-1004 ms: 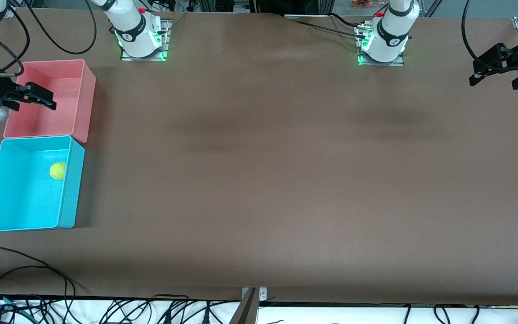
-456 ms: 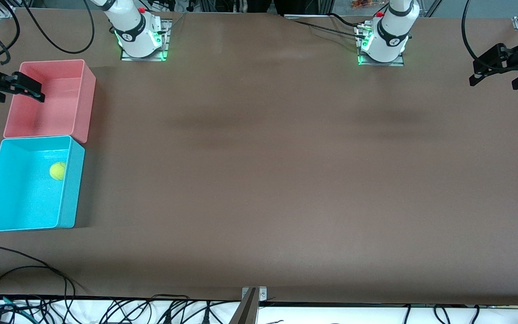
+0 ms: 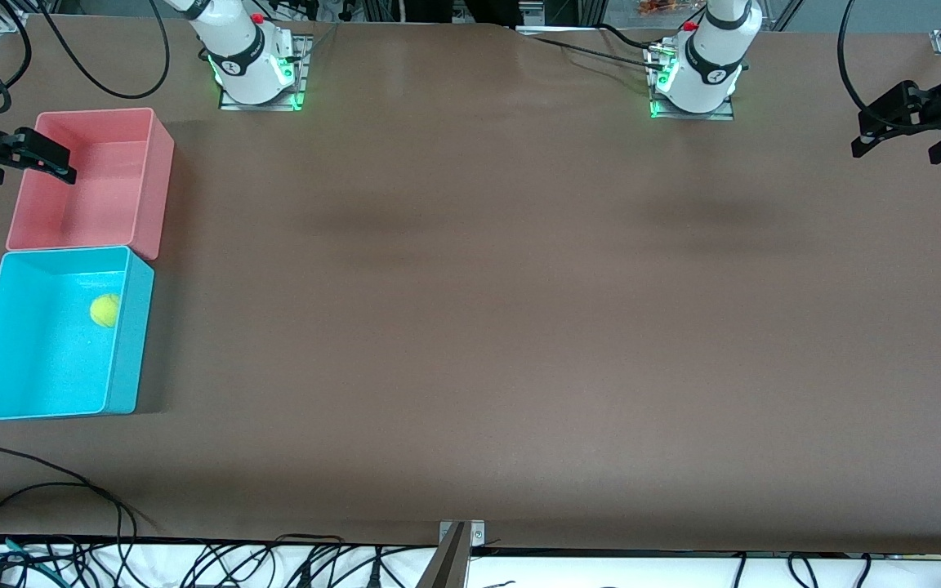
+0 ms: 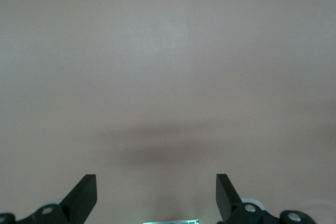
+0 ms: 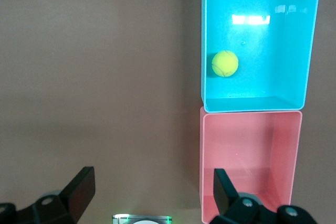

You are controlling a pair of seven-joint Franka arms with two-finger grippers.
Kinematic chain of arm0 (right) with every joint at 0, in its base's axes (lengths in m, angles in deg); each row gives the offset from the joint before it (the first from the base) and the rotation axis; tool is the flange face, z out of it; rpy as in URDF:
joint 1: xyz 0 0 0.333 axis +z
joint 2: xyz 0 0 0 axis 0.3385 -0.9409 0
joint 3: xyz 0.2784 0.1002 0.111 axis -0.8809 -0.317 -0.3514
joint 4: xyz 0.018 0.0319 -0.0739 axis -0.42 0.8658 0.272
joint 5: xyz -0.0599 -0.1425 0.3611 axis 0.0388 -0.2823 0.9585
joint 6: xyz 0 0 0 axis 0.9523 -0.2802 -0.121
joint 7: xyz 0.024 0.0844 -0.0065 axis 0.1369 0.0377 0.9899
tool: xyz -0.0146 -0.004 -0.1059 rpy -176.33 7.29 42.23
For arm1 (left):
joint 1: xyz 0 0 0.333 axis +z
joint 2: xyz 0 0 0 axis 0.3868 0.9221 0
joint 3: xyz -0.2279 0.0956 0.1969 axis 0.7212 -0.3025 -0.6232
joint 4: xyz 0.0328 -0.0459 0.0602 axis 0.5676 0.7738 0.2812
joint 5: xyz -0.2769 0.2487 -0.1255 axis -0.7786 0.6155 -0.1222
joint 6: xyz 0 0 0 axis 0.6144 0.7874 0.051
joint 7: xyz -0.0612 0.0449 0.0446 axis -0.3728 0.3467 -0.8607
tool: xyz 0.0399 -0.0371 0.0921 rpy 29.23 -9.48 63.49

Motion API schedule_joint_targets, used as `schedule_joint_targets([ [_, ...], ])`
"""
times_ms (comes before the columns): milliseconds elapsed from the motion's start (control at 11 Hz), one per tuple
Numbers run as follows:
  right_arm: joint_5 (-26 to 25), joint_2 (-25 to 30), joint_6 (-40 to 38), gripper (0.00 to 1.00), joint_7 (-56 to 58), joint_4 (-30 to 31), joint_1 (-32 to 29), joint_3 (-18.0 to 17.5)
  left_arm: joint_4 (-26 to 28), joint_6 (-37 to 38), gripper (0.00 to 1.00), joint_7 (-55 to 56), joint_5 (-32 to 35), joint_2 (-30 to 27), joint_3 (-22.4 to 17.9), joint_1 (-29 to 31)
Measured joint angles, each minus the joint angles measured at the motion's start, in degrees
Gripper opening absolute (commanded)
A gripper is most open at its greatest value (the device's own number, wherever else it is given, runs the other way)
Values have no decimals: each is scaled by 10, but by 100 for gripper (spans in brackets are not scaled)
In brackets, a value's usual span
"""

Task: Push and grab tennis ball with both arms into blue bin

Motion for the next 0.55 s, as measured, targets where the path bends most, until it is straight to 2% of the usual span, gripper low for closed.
schedule_joint_targets([
  [547, -1, 0, -11, 100, 0, -13, 0, 0, 0, 0, 100, 0, 0, 0, 0, 0],
])
